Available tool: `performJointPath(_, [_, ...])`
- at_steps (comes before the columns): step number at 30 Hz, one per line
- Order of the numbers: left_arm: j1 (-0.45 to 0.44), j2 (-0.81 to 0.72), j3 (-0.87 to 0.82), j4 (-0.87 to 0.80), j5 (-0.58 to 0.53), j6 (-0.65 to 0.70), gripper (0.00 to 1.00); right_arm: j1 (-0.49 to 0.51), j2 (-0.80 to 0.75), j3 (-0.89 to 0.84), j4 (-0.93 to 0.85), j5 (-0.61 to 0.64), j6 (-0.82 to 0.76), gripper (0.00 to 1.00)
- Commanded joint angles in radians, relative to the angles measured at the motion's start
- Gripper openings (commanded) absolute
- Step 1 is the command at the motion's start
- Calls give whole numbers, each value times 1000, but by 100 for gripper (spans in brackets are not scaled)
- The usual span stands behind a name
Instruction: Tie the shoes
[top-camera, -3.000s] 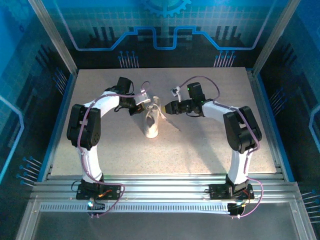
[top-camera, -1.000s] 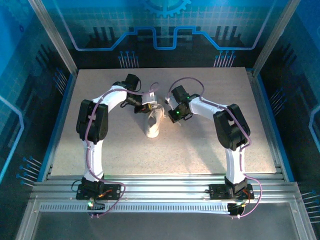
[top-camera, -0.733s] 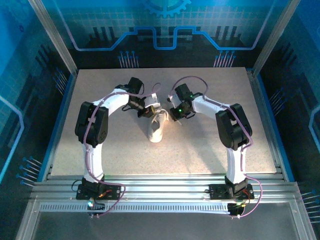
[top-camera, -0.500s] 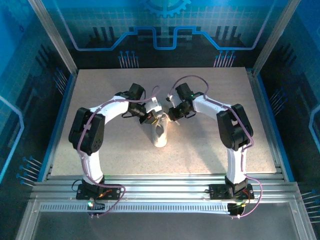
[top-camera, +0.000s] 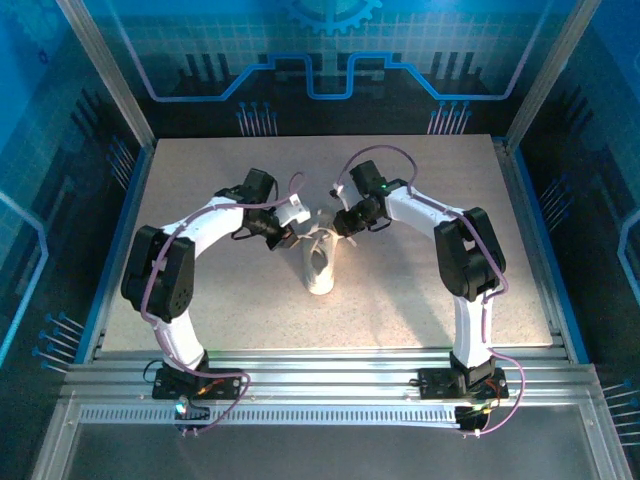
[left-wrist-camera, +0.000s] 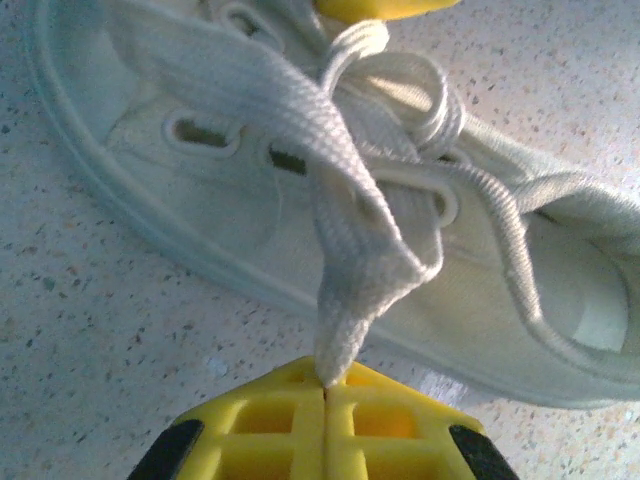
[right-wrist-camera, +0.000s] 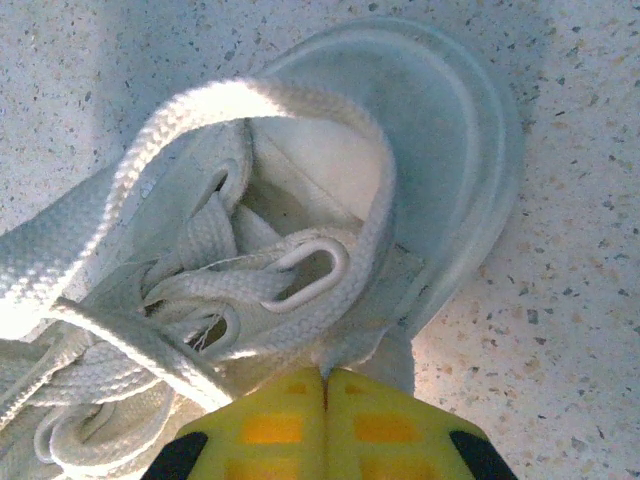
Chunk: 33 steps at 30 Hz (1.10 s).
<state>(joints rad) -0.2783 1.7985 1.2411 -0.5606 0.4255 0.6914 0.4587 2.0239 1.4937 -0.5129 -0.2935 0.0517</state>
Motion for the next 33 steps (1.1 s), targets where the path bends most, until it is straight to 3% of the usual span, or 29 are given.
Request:
performJointPath(1, [25,-27,0,-73,-26,57,0,-3,-19,-12,-19,28,1,0])
performJointPath(7, [67,-61,-10,-153,-119,43,0,-68,-176,-136,55,184,57,0])
performJointPath(13, [112,-157,-43,-169,-188,-30,0,-137,-295,-196,51,196,55,0])
performJointPath(33, [220,-429,-34,-259,-428,-176,0,-199,-577,-401,18,312,119,0])
